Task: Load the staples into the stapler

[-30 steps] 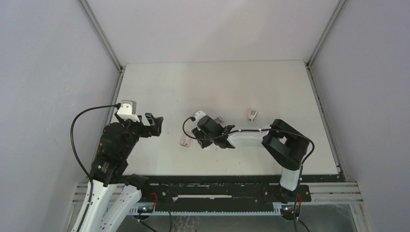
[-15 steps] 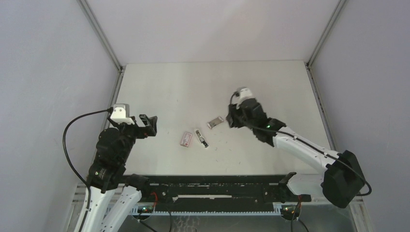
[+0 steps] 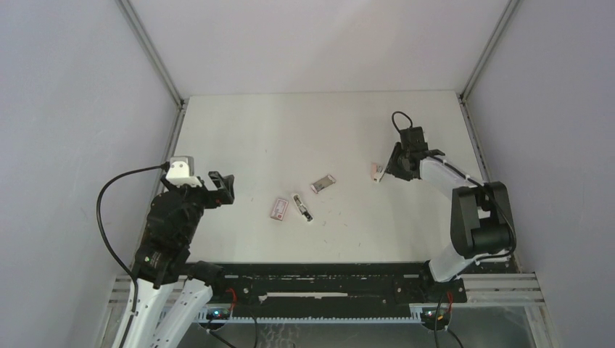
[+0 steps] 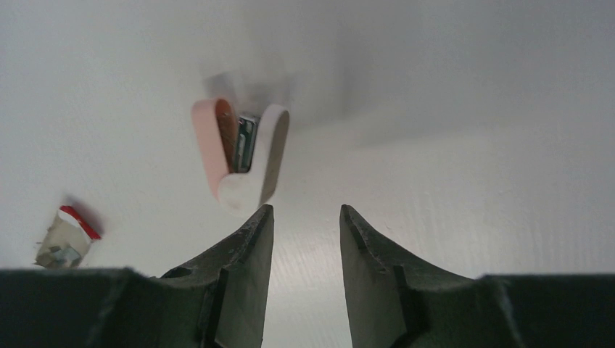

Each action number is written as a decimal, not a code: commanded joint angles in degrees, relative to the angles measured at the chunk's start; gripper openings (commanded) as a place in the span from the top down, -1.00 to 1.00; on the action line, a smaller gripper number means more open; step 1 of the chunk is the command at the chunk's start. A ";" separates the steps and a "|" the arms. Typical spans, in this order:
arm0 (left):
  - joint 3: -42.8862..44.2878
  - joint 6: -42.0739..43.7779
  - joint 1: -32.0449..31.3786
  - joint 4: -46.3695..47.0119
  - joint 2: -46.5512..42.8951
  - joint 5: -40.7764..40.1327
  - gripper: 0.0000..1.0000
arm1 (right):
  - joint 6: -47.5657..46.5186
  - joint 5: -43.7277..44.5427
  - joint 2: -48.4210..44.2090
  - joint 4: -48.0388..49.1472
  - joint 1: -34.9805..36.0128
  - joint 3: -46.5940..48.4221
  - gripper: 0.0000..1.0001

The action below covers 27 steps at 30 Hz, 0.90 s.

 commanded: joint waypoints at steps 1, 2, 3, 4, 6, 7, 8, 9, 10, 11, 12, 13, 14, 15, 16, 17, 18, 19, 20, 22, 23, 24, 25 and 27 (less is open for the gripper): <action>-0.84 -0.76 0.78 0.97 -0.88 -1.25 -1.00 | 2.09 -1.92 3.38 0.54 -0.18 5.73 0.28; -0.88 -0.78 0.83 0.94 -1.00 -1.28 -1.00 | 2.30 -2.27 4.17 0.63 -0.17 6.38 0.29; -0.93 -0.78 0.83 0.93 -1.07 -1.41 -1.00 | 2.60 -2.54 4.77 0.69 -0.18 6.95 0.29; -0.97 -0.75 0.79 0.99 -1.04 -1.43 -1.00 | 2.70 -2.57 5.39 0.85 -0.17 7.38 0.29; -0.92 -0.77 0.95 0.99 -0.83 -1.43 -1.00 | 2.89 -2.50 6.56 1.01 -0.08 8.26 0.30; -0.89 -0.78 0.90 0.90 -0.77 -1.35 -1.00 | 3.03 -2.32 7.26 0.90 -0.09 8.78 0.31; -0.91 -0.78 0.96 0.89 -0.72 -1.30 -1.00 | 3.06 -2.22 7.92 0.79 -0.05 9.19 0.33; -0.91 -0.78 0.99 0.92 -0.72 -1.25 -1.00 | 3.16 -2.07 8.53 0.73 -0.09 9.44 0.34; -0.89 -0.78 0.98 0.86 -0.65 -1.25 -1.00 | 3.18 -2.06 9.08 0.92 -0.10 9.56 0.36; -0.88 -0.78 1.05 0.91 -0.58 -1.26 -1.00 | 3.21 -2.12 9.67 1.05 -0.10 9.68 0.39; -0.91 -0.75 1.10 0.97 -0.57 -1.18 -1.00 | 3.16 -2.16 10.18 1.13 -0.05 9.84 0.41; -0.91 -0.73 1.18 0.95 -0.40 -1.15 -1.00 | 3.29 -2.20 10.68 1.17 -0.09 9.95 0.43; -0.90 -0.75 1.14 0.90 -0.41 -1.12 -1.00 | 3.29 -2.25 11.05 1.39 -0.09 9.97 0.45; -0.91 -0.76 1.14 0.91 -0.34 -0.93 -1.00 | 3.29 -2.25 11.48 1.55 -0.07 10.02 0.47; -0.91 -0.78 1.15 0.91 -0.31 -0.76 -0.99 | 3.38 -2.29 11.86 1.68 -0.08 10.05 0.51; -0.89 -0.74 1.21 0.88 -0.26 -0.73 -0.99 | 3.40 -2.36 12.15 1.70 -0.08 10.13 0.54; -0.88 -0.71 1.18 0.87 -0.25 -0.71 -0.99 | 3.30 -2.29 12.43 1.60 -0.06 10.22 0.57; -0.93 -0.77 1.20 0.88 -0.24 -0.70 -0.99 | 3.29 -2.09 12.64 1.48 -0.08 10.23 0.61; -0.89 -0.78 1.27 0.90 -0.23 -0.68 -0.99 | 3.34 -1.81 12.80 1.38 -0.09 10.19 0.65; -0.91 -0.85 1.28 0.87 -0.19 -0.73 -0.99 | 3.40 -1.32 13.22 1.08 -0.09 10.20 0.74; -0.89 -0.85 1.29 0.83 -0.15 -0.68 -0.99 | 3.56 -1.20 13.41 0.97 -0.10 10.16 0.82; -0.91 -0.86 1.25 0.88 -0.10 -0.59 -0.99 | 3.73 -1.10 13.54 0.92 -0.10 10.10 0.89; -0.93 -0.95 1.24 0.91 -0.06 -0.46 -0.99 | 3.94 -1.08 13.57 0.94 -0.10 9.95 0.95; -0.97 -0.91 1.29 0.96 0.04 -0.38 -0.98 | 4.19 -1.41 13.18 1.40 -0.09 9.40 1.00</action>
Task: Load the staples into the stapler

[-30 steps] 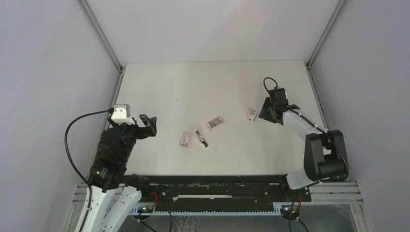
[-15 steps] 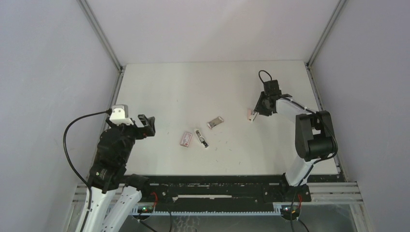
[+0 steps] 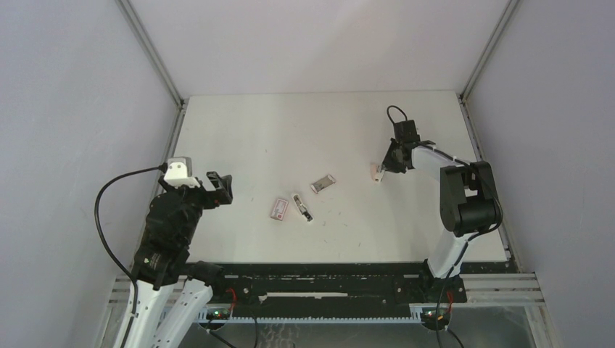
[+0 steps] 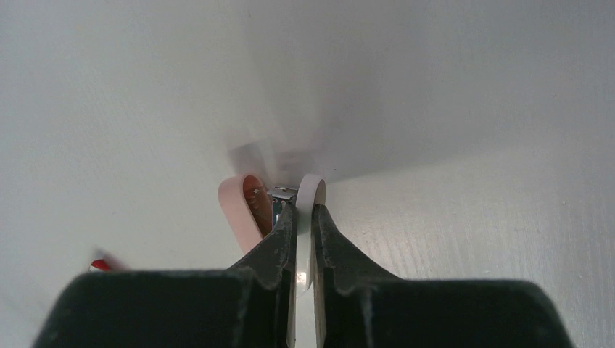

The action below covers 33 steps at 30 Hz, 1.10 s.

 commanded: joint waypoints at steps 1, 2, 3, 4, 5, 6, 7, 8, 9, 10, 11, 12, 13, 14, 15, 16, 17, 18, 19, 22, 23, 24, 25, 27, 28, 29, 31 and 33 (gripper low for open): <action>-0.98 -0.87 0.59 1.36 0.76 0.54 -0.98 | 1.06 0.50 0.38 0.41 -0.08 0.16 1.00; -0.97 -0.91 0.53 1.38 0.93 0.75 -0.96 | 1.30 0.09 -0.30 0.85 -0.10 -0.40 1.00; -0.97 -0.91 0.58 1.52 1.15 1.11 -0.94 | 1.51 -0.34 -1.18 1.32 -0.07 -1.08 1.00; -0.87 -1.17 0.57 1.61 1.41 1.69 -0.92 | 1.76 -0.66 -2.24 1.96 -0.06 -1.85 1.00; -0.77 -1.77 0.57 1.80 1.67 2.40 -0.88 | 1.91 -0.88 -3.51 2.54 -0.09 -2.79 1.00; -0.83 -2.80 0.53 2.38 1.97 3.54 -0.85 | 2.12 -1.23 -4.87 3.08 -0.05 -3.80 1.00; -1.22 -4.35 0.55 3.43 2.24 5.32 -0.82 | 2.46 -1.65 -6.47 3.81 -0.03 -4.92 1.00; -2.34 -6.43 0.34 5.68 2.48 7.23 -0.80 | 2.78 -2.17 -8.10 4.59 -0.02 -6.26 1.00; -4.16 -9.01 -0.15 8.78 2.73 9.16 -0.78 | 3.08 -2.70 -9.79 5.39 -0.01 -7.60 1.00; -6.25 -11.41 -1.25 12.48 3.05 10.43 -0.77 | 3.39 -3.40 -11.50 6.30 0.01 -9.04 1.00; -8.32 -13.76 -3.50 16.31 3.91 10.15 -0.76 | 3.76 -4.29 -13.27 7.31 0.10 -10.69 1.00; -9.73 -15.57 -6.54 19.73 5.04 8.52 -0.76 | 4.34 -5.26 -15.12 8.94 0.14 -12.31 1.00; -10.66 -16.69 -10.09 22.91 6.86 6.35 -0.76 | 4.85 -6.30 -16.84 10.23 0.23 -14.14 1.00; -10.89 -17.33 -14.83 25.70 9.02 4.07 -0.76 | 5.32 -7.20 -18.77 11.44 0.52 -15.95 1.00; -10.79 -17.64 -18.54 28.34 11.34 2.08 -0.76 | 5.70 -7.72 -20.76 12.45 1.01 -17.54 1.00; -10.25 -17.88 -23.08 31.72 14.09 0.86 -0.76 | 6.05 -7.78 -22.48 13.12 1.69 -18.92 1.00; -9.64 -18.25 -24.85 34.39 16.88 0.73 -0.77 | 6.45 -7.61 -24.41 13.79 2.57 -20.04 1.00; -8.87 -18.80 -27.22 37.04 19.66 1.67 -0.76 | 6.81 -7.51 -26.83 14.49 3.99 -21.47 1.00; -8.15 -19.77 -28.50 39.67 22.48 3.14 -0.77 | 7.23 -7.35 -28.72 15.22 5.15 -22.11 1.00; -5.57 -22.60 -31.04 45.87 30.06 8.15 -0.76 | 9.10 -6.46 -34.89 17.46 9.64 -25.14 1.00; -4.41 -23.08 -31.95 46.87 32.39 9.11 -0.77 | 9.76 -5.61 -36.99 17.78 11.29 -25.63 1.00; -3.30 -23.34 -32.78 47.73 34.29 9.91 -0.77 | 10.15 -4.10 -38.69 17.93 13.36 -25.82 1.00; -2.32 -23.77 -33.48 48.44 36.42 10.56 -0.77 | 10.49 -2.72 -40.44 17.90 15.46 -25.91 1.00; -0.96 -24.80 -34.19 49.97 38.74 11.84 -0.77 | 11.07 -0.65 -43.43 18.38 19.10 -25.96 1.00; -0.56 -25.14 -34.35 50.72 39.58 12.42 -0.78 | 11.41 0.07 -44.75 18.82 20.74 -25.99 1.00; -0.39 -25.21 -34.45 51.56 40.27 13.18 -0.78 | 11.63 0.61 -45.78 19.19 22.13 -25.96 1.00; -0.36 -27.29 -34.46 52.77 41.16 13.78 -0.79 | 11.79 1.46 -47.63 20.16 24.43 -25.90 1.00; -0.24 -27.77 -34.48 53.13 41.63 14.02 -0.79 | 11.85 1.78 -48.97 21.30 26.28 -25.86 1.00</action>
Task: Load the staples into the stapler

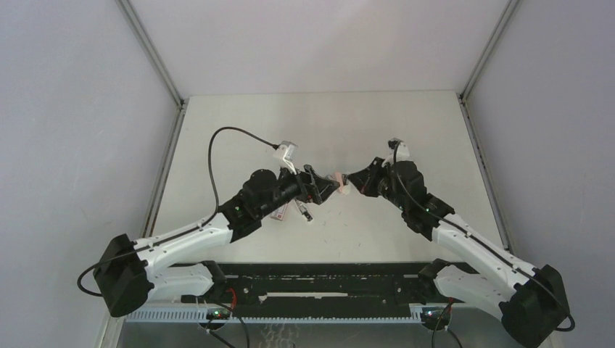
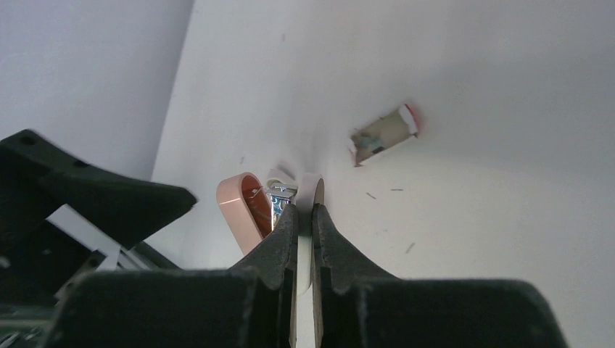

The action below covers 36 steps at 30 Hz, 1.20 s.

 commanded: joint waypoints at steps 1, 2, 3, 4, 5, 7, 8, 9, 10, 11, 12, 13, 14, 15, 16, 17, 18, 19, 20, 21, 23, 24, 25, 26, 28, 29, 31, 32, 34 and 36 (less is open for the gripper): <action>3.20 -3.34 -0.13 6.44 0.59 2.42 -0.79 | 1.61 3.38 -3.12 5.63 3.39 0.59 1.00; 3.25 -3.45 -0.09 6.49 0.70 2.50 -0.79 | 1.58 3.44 -3.51 6.08 4.10 0.58 1.00; 3.25 -3.40 -0.08 6.50 0.81 2.65 -0.79 | 1.59 3.49 -3.95 6.50 4.95 0.62 1.00; 3.23 -3.44 -0.08 6.33 0.79 2.69 -0.78 | 1.56 3.54 -4.19 6.96 5.44 0.61 1.00; 3.27 -3.45 -0.09 6.06 0.87 2.62 -0.78 | 1.60 3.44 -4.42 7.40 5.90 0.56 1.00; 3.25 -3.48 -0.08 5.68 1.16 2.44 -0.75 | 1.59 3.29 -4.63 8.25 6.78 0.62 1.00; 3.25 -3.55 -0.10 5.61 1.23 2.44 -0.74 | 1.50 3.22 -4.67 8.51 7.19 0.76 1.00; 3.25 -3.69 -0.09 5.69 1.34 2.41 -0.71 | 1.39 3.16 -4.62 8.71 7.63 0.86 1.00; 3.30 -3.78 -0.08 5.71 1.36 2.36 -0.68 | 1.22 3.15 -4.60 9.05 8.02 0.92 1.00; 3.36 -3.83 -0.08 5.66 1.33 2.32 -0.65 | 1.23 3.12 -4.57 9.18 8.31 0.98 1.00; 3.35 -3.83 -0.08 5.70 1.32 2.26 -0.62 | 1.27 2.96 -4.59 9.29 8.65 0.99 1.00; 3.42 -3.79 -0.08 5.71 1.25 2.03 -0.57 | 1.20 2.95 -4.55 9.57 8.97 1.04 1.00; 3.43 -3.75 -0.08 5.71 1.09 1.81 -0.51 | 1.25 2.98 -4.63 9.57 9.27 1.11 1.00; 3.38 -3.68 -0.08 5.71 0.94 1.60 -0.42 | 1.19 3.09 -4.62 9.52 9.52 1.10 1.00; 3.35 -3.62 -0.08 5.71 0.78 1.39 -0.35 | 1.18 3.27 -4.67 9.39 9.76 1.12 1.00; 3.26 -3.53 -0.08 5.71 0.59 1.20 -0.27 | 1.27 3.32 -4.69 9.29 9.99 1.17 1.00; 3.13 -3.53 -0.08 5.64 0.45 1.00 -0.19 | 1.30 3.40 -4.68 9.19 10.10 1.22 1.00; 3.16 -3.49 -0.08 5.51 0.38 0.91 -0.11 | 1.41 3.56 -4.70 9.15 10.28 1.18 1.00; 3.16 -3.48 -0.08 5.41 0.43 1.01 -0.03 | 1.44 3.64 -4.75 9.12 10.45 1.17 1.00; 3.21 -3.48 -0.10 5.32 0.51 1.14 0.02 | 1.50 3.82 -4.71 9.05 10.62 1.17 1.00; 3.38 -3.55 -0.09 4.99 0.76 1.31 0.19 | 1.38 4.09 -4.68 9.18 11.00 1.17 1.00; 3.40 -3.49 -0.08 4.80 0.83 1.37 0.28 | 1.33 4.32 -4.74 9.26 11.17 1.22 1.00; 3.47 -3.42 -0.08 4.64 0.85 1.42 0.38 | 1.13 4.44 -4.76 9.27 11.35 1.19 1.00; 3.50 -3.29 -0.08 4.40 0.82 1.26 0.48 | 0.98 4.47 -4.77 9.29 11.38 1.17 1.00; 3.71 -2.47 -0.08 3.46 0.65 1.13 0.70 | 0.50 4.27 -4.92 8.65 11.39 1.41 1.00; 3.88 -1.80 -0.09 2.59 0.36 0.86 0.83 | 0.00 3.94 -5.10 8.34 11.39 1.50 0.98; 4.12 0.66 -0.08 0.52 -0.52 0.60 0.99 | -1.03 3.34 -5.70 7.31 11.39 1.96 0.55; 4.19 2.36 -0.15 -0.79 -1.52 0.72 1.00 | -1.73 2.67 -6.11 6.66 11.37 2.08 0.31; 4.64 6.49 -0.08 -4.54 -3.36 1.39 1.00 | -3.51 0.93 -7.12 4.61 10.83 2.84 0.03; 5.92 12.86 -0.09 -9.95 -5.12 3.23 1.00 | -5.29 -2.59 -8.04 2.30 9.53 3.62 -0.07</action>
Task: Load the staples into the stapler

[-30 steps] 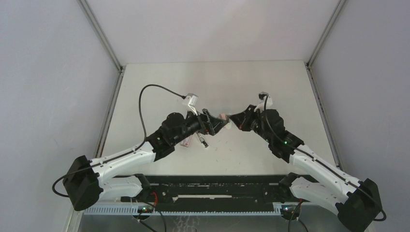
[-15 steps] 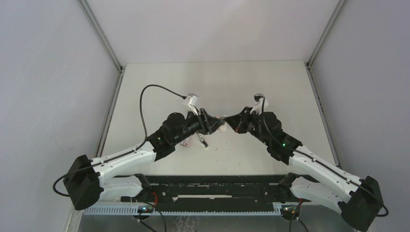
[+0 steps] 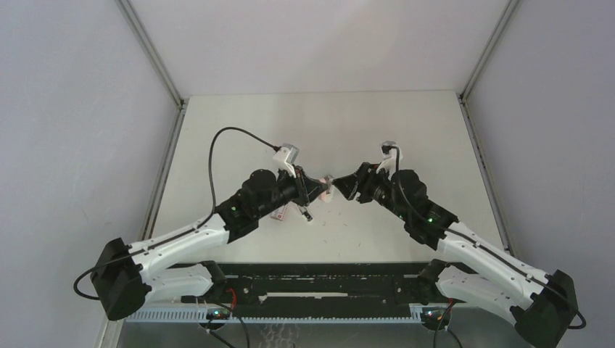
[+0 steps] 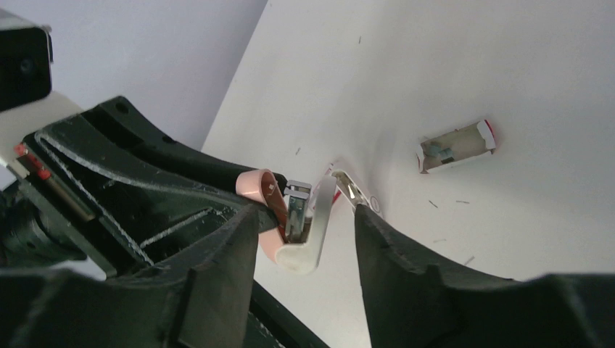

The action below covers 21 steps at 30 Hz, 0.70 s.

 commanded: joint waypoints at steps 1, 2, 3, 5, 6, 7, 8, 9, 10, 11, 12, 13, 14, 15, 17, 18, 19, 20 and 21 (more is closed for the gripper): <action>6.64 14.41 -0.15 -11.10 -5.53 3.53 1.00 | -4.58 -7.86 -3.10 -2.90 -2.30 3.81 -0.10; 7.83 17.03 -0.15 -14.56 -6.11 4.80 1.00 | -5.29 -11.17 -3.34 -4.05 -3.63 4.10 -0.11; 9.03 19.37 -0.15 -18.16 -6.75 5.96 1.00 | -5.97 -14.85 -3.46 -5.26 -5.00 4.45 -0.11; 10.88 23.99 -0.15 -23.96 -8.13 9.54 1.00 | -7.27 -23.35 -3.05 -7.88 -9.29 5.04 -0.13; 11.54 26.01 -0.15 -26.71 -8.86 11.35 1.00 | -8.01 -28.26 -2.67 -9.28 -11.06 5.35 -0.13; 12.29 28.00 -0.24 -29.18 -9.40 13.15 1.00 | -9.02 -32.46 -2.16 -11.44 -12.65 5.65 -0.13; 12.80 29.89 -0.24 -31.65 -10.13 14.61 1.00 | -9.98 -36.44 -1.67 -12.91 -13.63 6.09 -0.13; 13.19 32.05 -0.35 -33.85 -10.64 16.05 0.99 | -11.11 -39.40 -1.07 -14.77 -14.11 6.59 -0.13; 13.45 34.37 -0.47 -36.59 -11.21 18.03 1.00 | -12.25 -41.44 -0.31 -16.66 -14.00 7.33 -0.13; 13.30 36.65 -0.68 -38.24 -11.79 19.09 1.00 | -12.99 -43.95 0.34 -17.68 -13.69 7.69 -0.12; 12.97 38.92 -0.94 -39.20 -12.23 19.54 1.00 | -13.16 -46.49 1.09 -18.07 -13.20 7.60 -0.12; 12.51 40.94 -1.35 -39.96 -12.75 19.72 1.00 | -13.09 -48.77 1.91 -17.84 -12.41 7.62 -0.11; 12.30 42.97 -1.93 -40.62 -13.14 19.64 1.00 | -12.97 -51.62 2.66 -17.31 -11.34 7.51 -0.10; 12.15 44.78 -2.63 -41.06 -13.29 19.39 1.00 | -12.91 -53.69 3.57 -16.50 -9.98 7.53 -0.10; 11.80 47.52 -4.74 -41.33 -13.57 18.77 1.00 | -13.00 -56.64 5.53 -14.94 -7.12 7.65 -0.09; 11.65 48.50 -5.59 -41.12 -13.73 18.51 1.00 | -12.97 -57.07 6.57 -14.41 -5.97 7.60 -0.08; 11.49 49.26 -6.35 -40.59 -13.84 18.44 1.00 | -12.90 -57.13 8.04 -14.04 -4.70 7.60 -0.07; 11.23 49.66 -6.94 -40.14 -13.95 18.62 1.00 | -12.78 -57.20 9.17 -13.58 -3.93 7.63 -0.05; 11.05 49.97 -7.54 -39.79 -14.08 18.87 0.99 | -12.50 -57.64 10.28 -13.03 -3.48 7.59 -0.03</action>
